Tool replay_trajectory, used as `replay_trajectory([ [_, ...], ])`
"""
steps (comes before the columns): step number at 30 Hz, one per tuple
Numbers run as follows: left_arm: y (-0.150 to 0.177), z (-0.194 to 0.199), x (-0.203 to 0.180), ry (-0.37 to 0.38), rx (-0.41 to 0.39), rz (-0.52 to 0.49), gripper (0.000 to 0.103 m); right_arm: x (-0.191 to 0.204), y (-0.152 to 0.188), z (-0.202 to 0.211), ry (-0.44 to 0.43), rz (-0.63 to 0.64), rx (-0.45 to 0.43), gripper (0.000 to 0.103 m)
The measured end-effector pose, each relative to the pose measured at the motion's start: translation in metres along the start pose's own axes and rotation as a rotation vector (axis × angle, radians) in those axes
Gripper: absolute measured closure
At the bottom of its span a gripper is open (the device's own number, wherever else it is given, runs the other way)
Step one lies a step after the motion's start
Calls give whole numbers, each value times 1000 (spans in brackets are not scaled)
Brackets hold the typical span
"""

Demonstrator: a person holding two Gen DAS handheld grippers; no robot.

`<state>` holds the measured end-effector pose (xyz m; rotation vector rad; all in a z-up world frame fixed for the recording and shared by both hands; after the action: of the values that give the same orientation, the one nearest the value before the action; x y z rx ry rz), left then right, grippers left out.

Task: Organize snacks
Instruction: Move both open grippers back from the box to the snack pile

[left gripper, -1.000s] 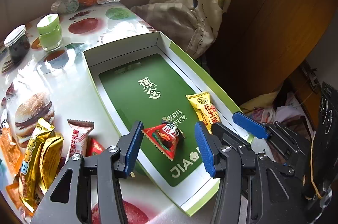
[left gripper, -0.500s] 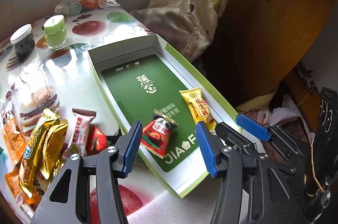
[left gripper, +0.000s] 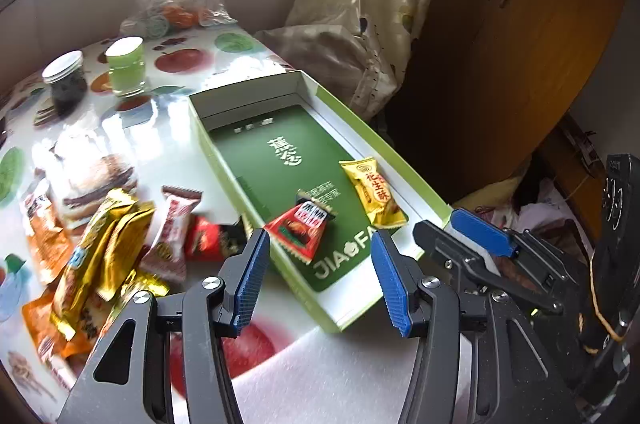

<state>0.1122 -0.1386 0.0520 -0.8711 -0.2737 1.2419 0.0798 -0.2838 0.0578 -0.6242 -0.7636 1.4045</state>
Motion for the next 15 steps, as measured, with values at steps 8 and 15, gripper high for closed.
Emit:
replay_trajectory([
  [8, 15, 28, 14, -69, -35, -4, 49, 17, 7, 16, -26, 16, -21, 62],
  [15, 31, 48, 30, -138, -64, -2, 49, 37, 16, 23, -55, 42, -26, 62],
])
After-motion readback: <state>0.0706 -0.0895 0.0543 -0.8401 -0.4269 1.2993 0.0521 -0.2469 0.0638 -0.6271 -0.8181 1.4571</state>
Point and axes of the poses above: each gripper's, at about its wrist camera, not at the fingertips, and z roughly against the way its jaws point, x to its left, y to its underside, the point moved 2 cm from there along -z, roughly the way its jaws point, and after that the axes turned 8 degrees about -x, right-handed, at the moved point
